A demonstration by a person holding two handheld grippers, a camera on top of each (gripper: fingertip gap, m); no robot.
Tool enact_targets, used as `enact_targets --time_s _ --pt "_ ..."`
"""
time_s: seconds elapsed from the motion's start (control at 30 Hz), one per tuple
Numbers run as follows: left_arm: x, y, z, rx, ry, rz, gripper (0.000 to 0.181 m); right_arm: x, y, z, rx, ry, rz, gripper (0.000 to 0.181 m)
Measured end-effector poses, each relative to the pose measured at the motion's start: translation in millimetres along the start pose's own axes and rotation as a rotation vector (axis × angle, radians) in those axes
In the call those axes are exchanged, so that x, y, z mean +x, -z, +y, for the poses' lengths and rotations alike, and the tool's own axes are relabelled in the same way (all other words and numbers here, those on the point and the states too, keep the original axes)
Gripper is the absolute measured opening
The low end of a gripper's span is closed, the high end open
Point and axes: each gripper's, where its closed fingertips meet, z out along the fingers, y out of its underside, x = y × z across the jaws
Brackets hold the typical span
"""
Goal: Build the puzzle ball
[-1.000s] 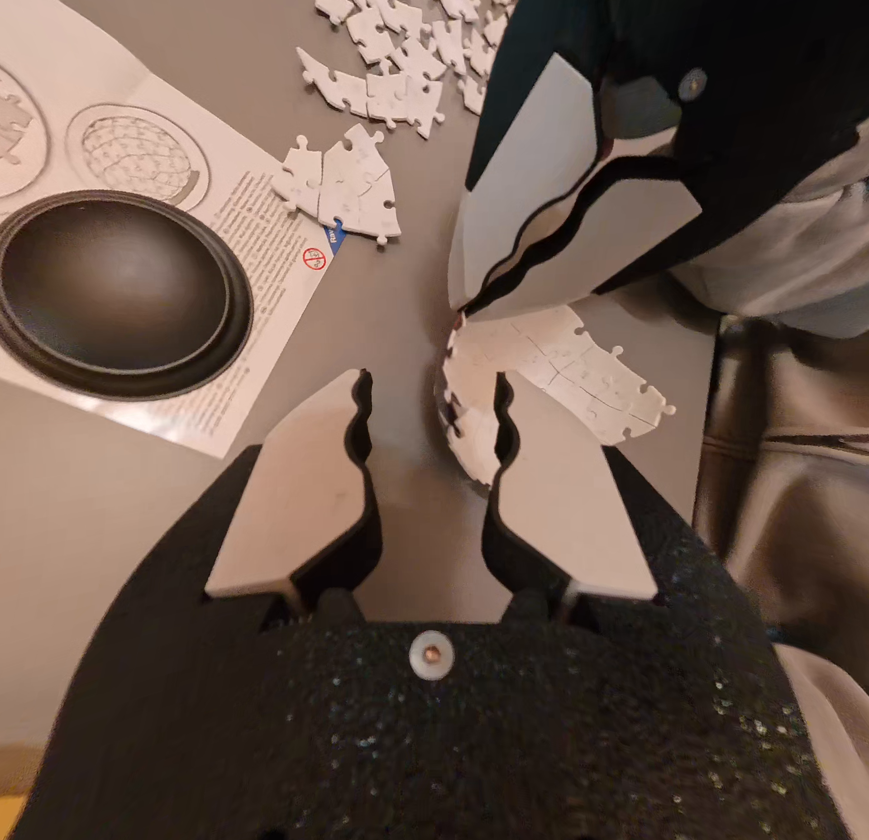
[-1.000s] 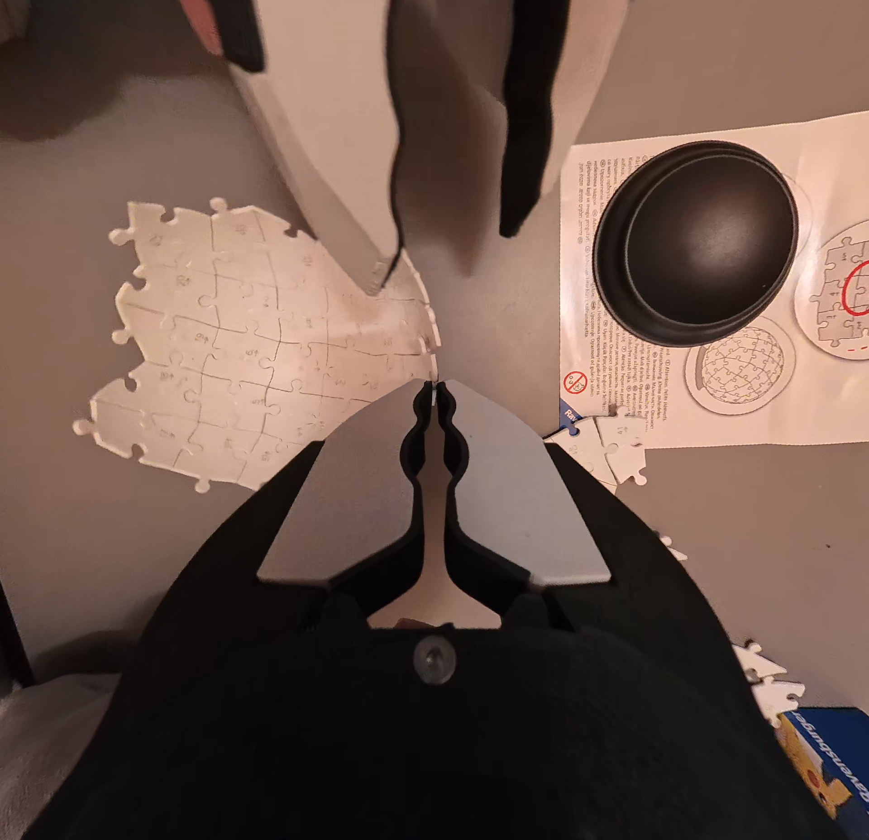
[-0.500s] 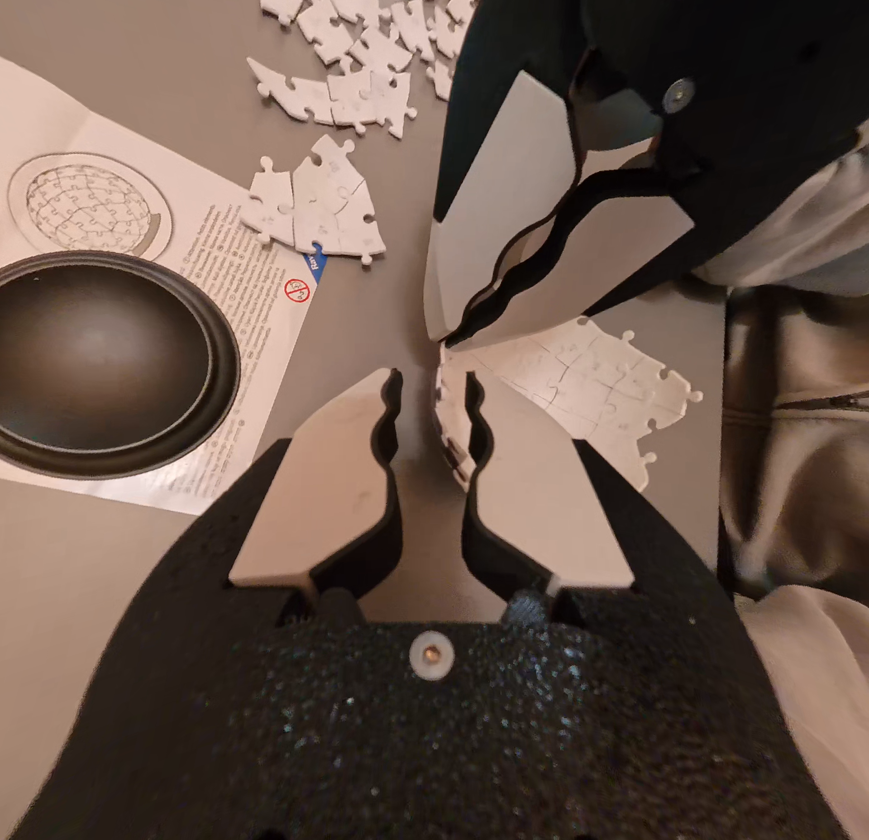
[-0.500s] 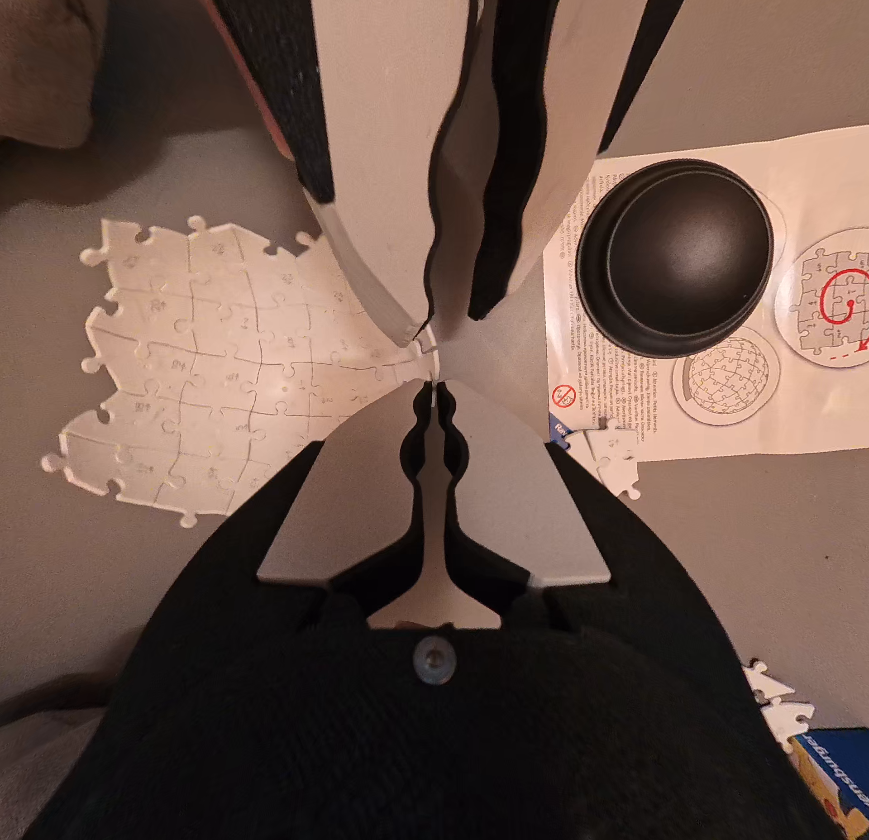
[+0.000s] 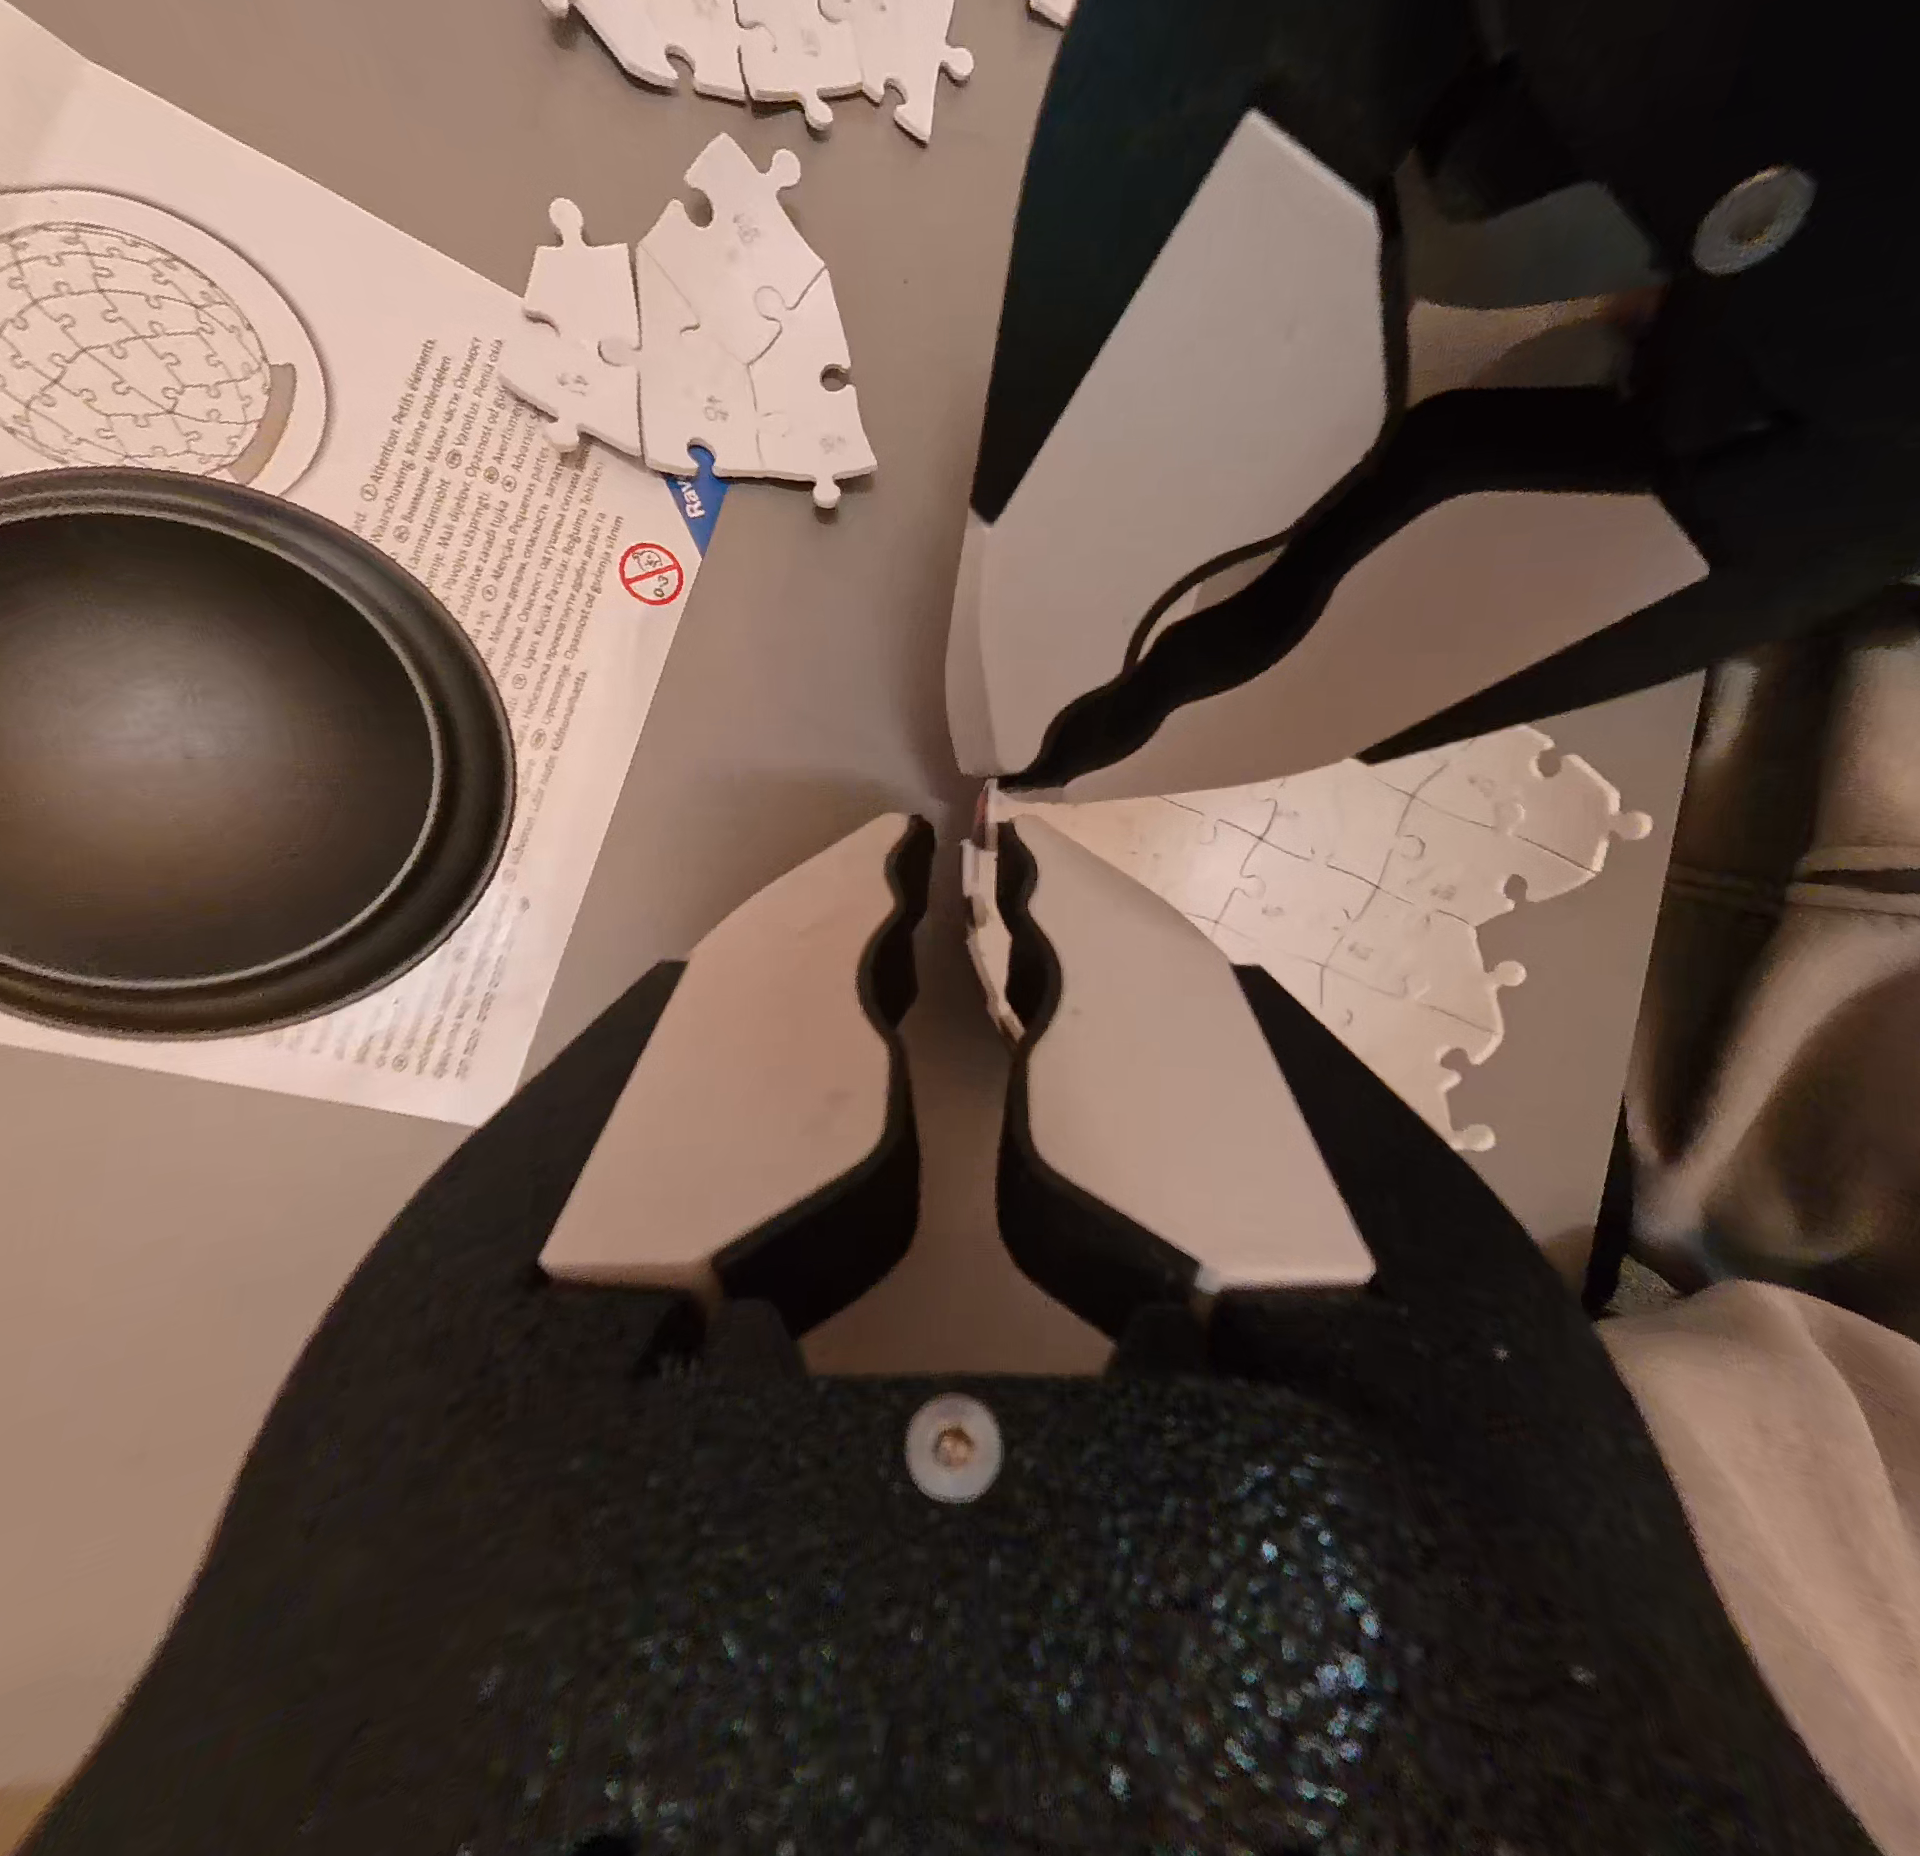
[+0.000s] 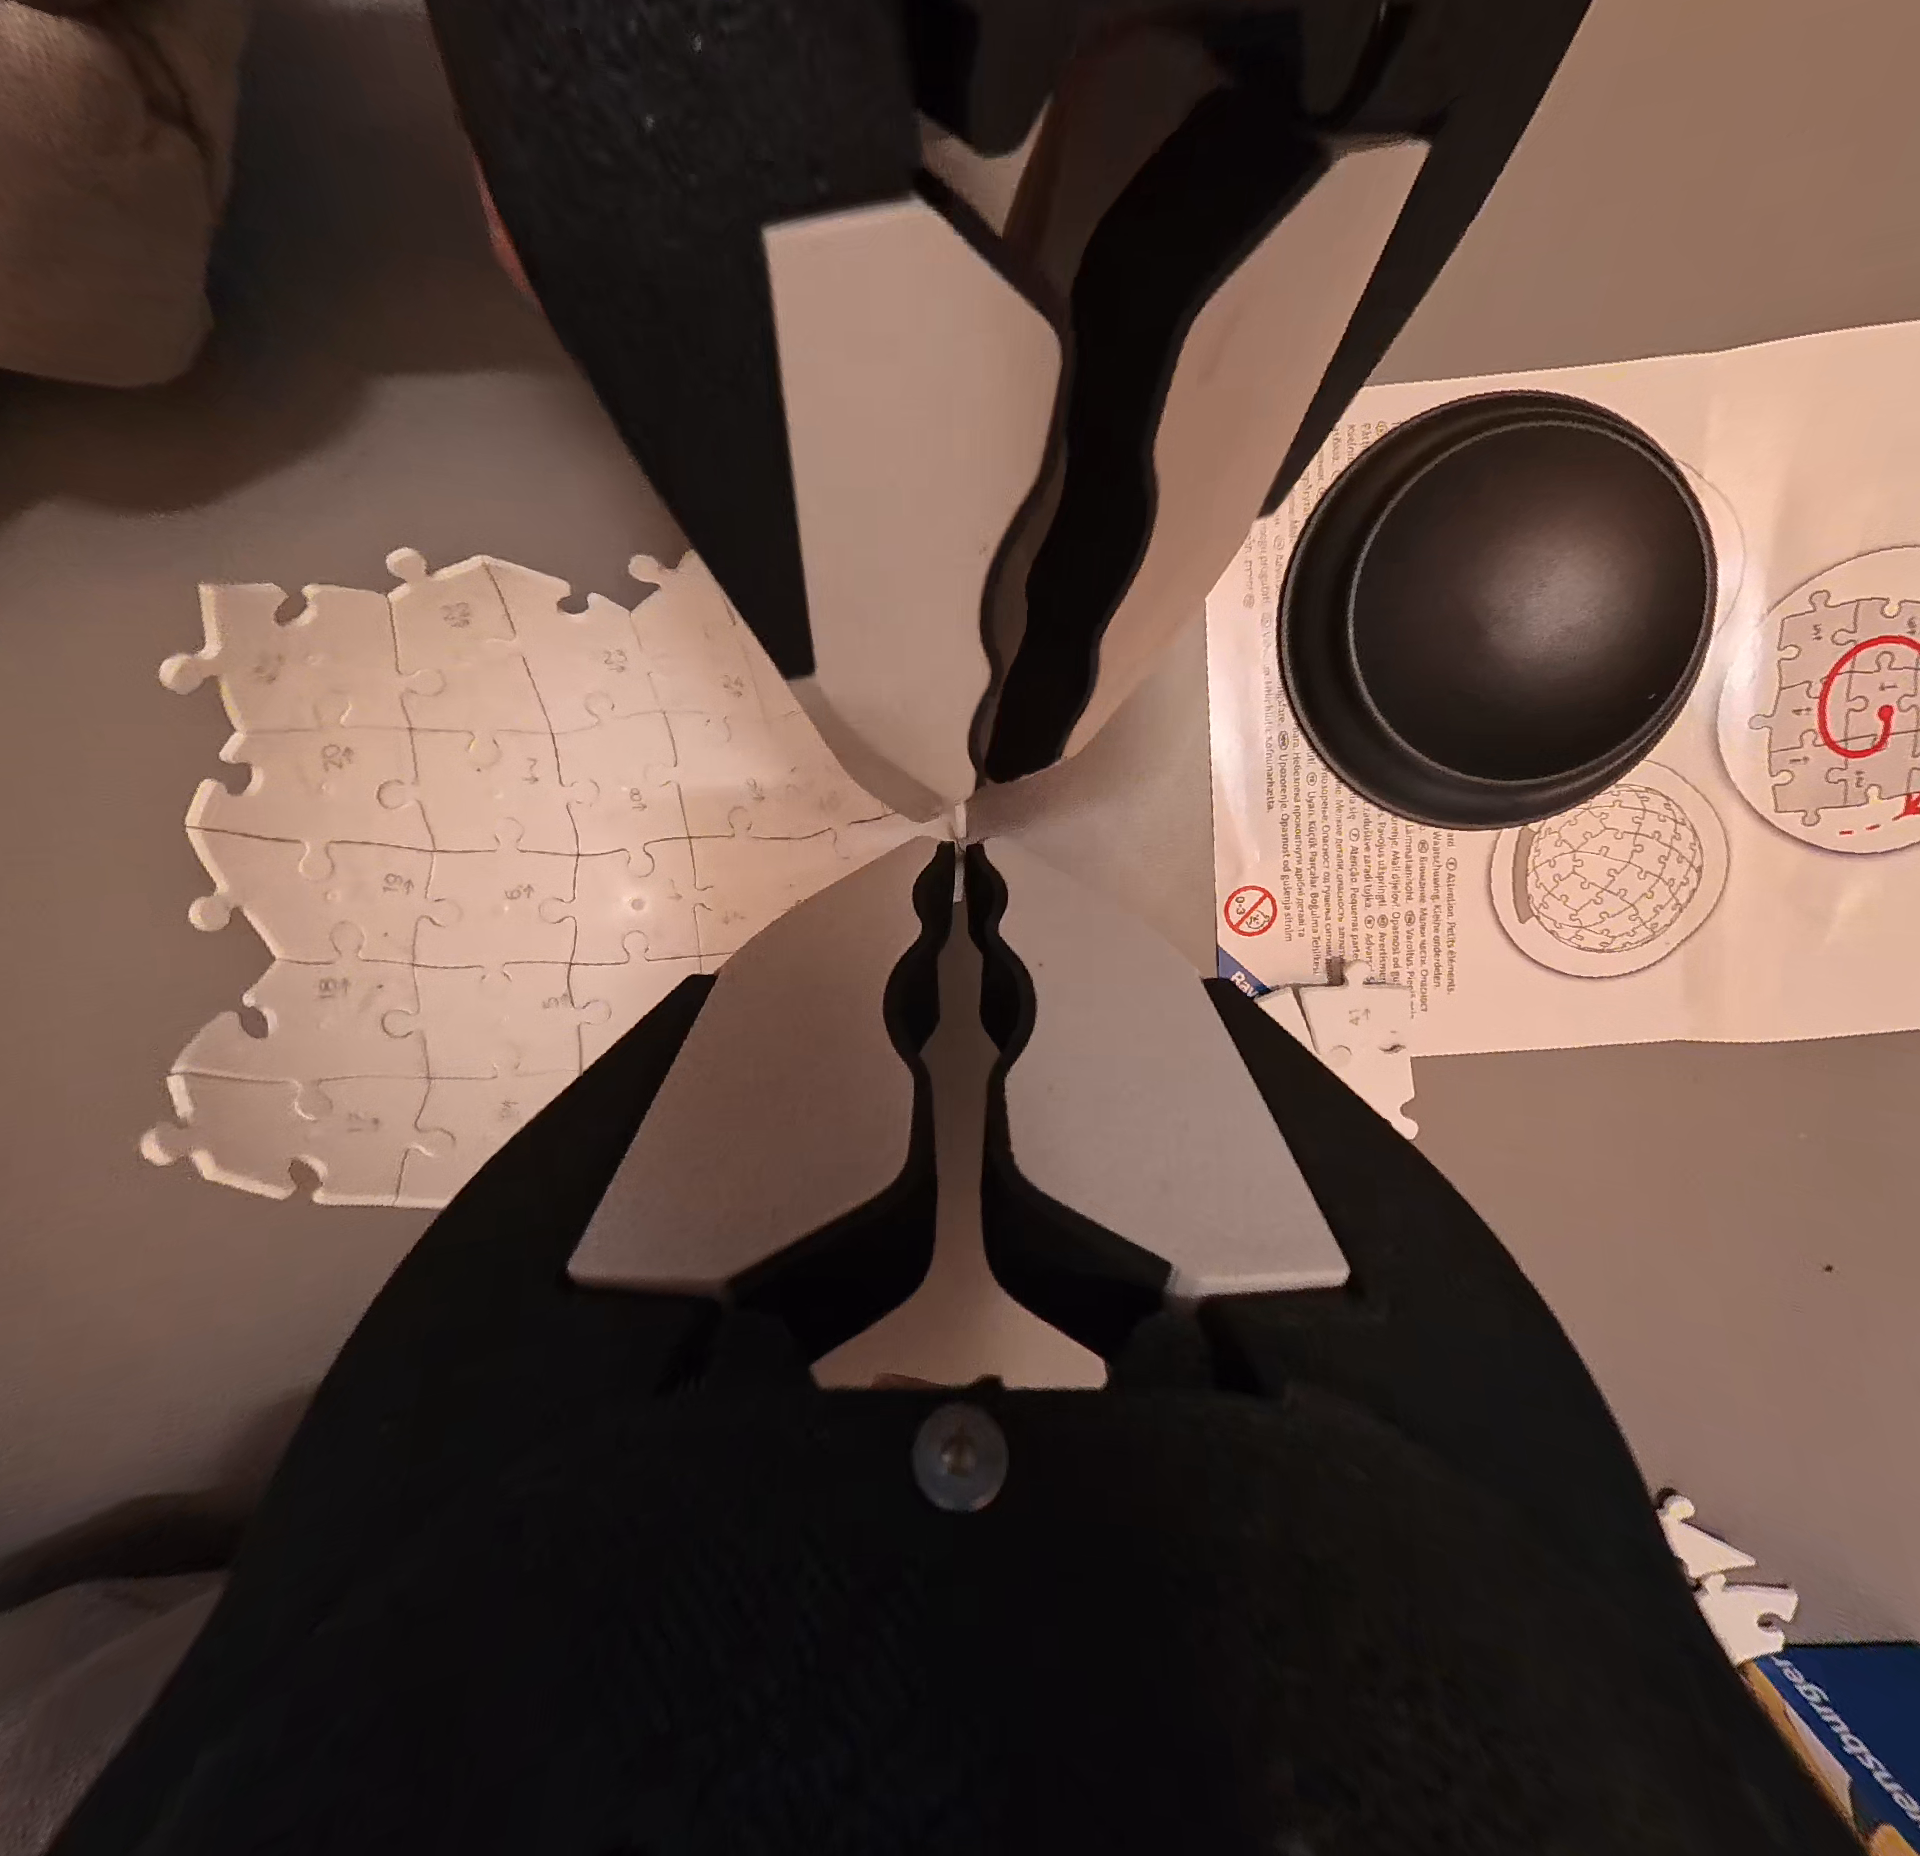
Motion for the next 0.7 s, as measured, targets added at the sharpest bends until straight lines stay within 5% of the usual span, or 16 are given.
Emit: enact_targets --time_s 0.53,0.7 --pt "-1.6 -1.2 -3.1 -0.001 -0.019 -0.021 0.001 3.4 0.4 1.0 0.031 -0.026 0.002 0.002" --pt "-6.4 1.1 -5.1 0.024 -0.018 -0.046 0.001 0.8 5.6 2.6 0.075 -0.084 -0.048 0.018"
